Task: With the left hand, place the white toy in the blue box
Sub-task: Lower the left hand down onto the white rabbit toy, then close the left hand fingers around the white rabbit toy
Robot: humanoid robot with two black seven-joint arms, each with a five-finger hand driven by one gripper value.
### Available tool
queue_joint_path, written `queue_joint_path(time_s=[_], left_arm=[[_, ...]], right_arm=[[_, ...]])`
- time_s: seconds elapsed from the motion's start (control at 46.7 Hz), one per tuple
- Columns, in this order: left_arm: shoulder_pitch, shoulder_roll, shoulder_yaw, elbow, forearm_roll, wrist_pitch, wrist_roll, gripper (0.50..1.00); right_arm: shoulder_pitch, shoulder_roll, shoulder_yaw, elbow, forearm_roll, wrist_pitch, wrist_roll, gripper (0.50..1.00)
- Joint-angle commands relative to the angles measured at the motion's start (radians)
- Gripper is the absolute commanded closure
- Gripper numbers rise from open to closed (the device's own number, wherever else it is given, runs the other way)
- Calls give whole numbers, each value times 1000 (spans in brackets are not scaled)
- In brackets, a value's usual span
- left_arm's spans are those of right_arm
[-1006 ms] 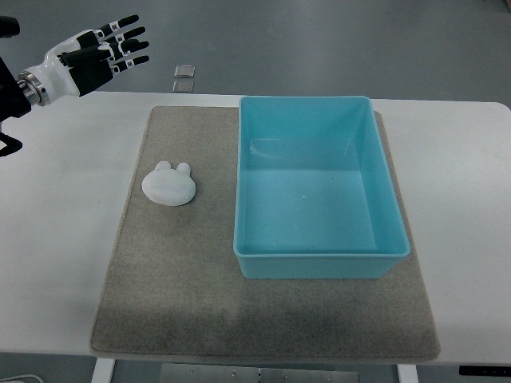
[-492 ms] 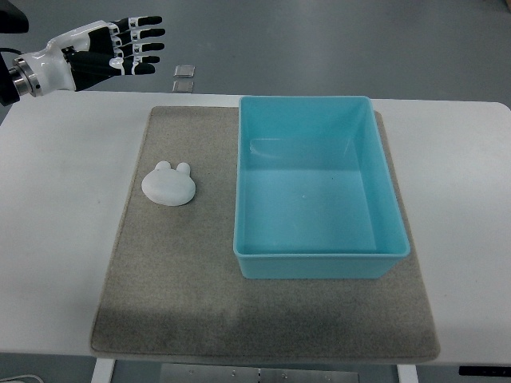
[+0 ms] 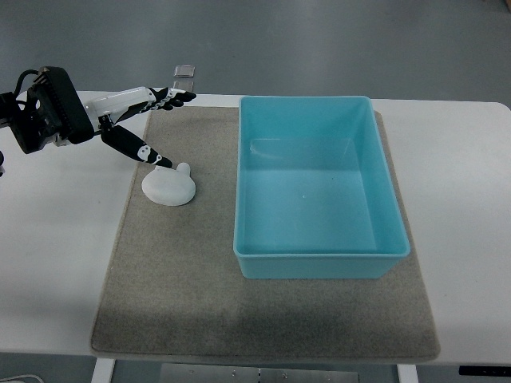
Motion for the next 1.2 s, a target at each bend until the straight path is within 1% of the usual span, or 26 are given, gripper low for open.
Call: queue_joint_path(time_s=[0.0,0.086,0.15,0.257,0.342,0.407,0.706,0.835,0.856,0.899,0.92,1.006,1.049,1.177], left_arm=[[4,15,1,-6,58,8,-1,516],[24,27,6,-11,122,12,-9,519],[38,32,6,-18,173,30,-35,519],[82,42,9,-41,246,88,-73,516],[117,42,9,-63,320,134,-79,516],[130,41,9,-70,369,154,-81,516],[131,7,36,-61,410,156,-78,519],[131,1,41,-60,430,162,-75,531],[131,1,41,-60,433,162,-73,536],[130,1,41,-58,437,162,-71,574],[130,1,41,-58,438,162,-71,583],[130,-1,41,-44,443,162,-70,587],[130,1,41,-38,443,162,-70,606],[125,-1,41,-35,444,163,-70,611]], right_arm=[[0,0,0,0,0,0,0,564],[2,0,0,0,0,0,0,564],[0,0,0,0,0,0,0,564],[0,0,0,0,0,0,0,564],[0,0,0,0,0,0,0,564],[0,0,0,0,0,0,0,564],[0,0,0,0,0,0,0,564],[0,0,0,0,0,0,0,564],[2,0,0,0,0,0,0,564],[0,0,0,0,0,0,0,564],[0,0,0,0,0,-2,0,564],[0,0,0,0,0,0,0,564],[0,0,0,0,0,0,0,564],[2,0,0,0,0,0,0,564]])
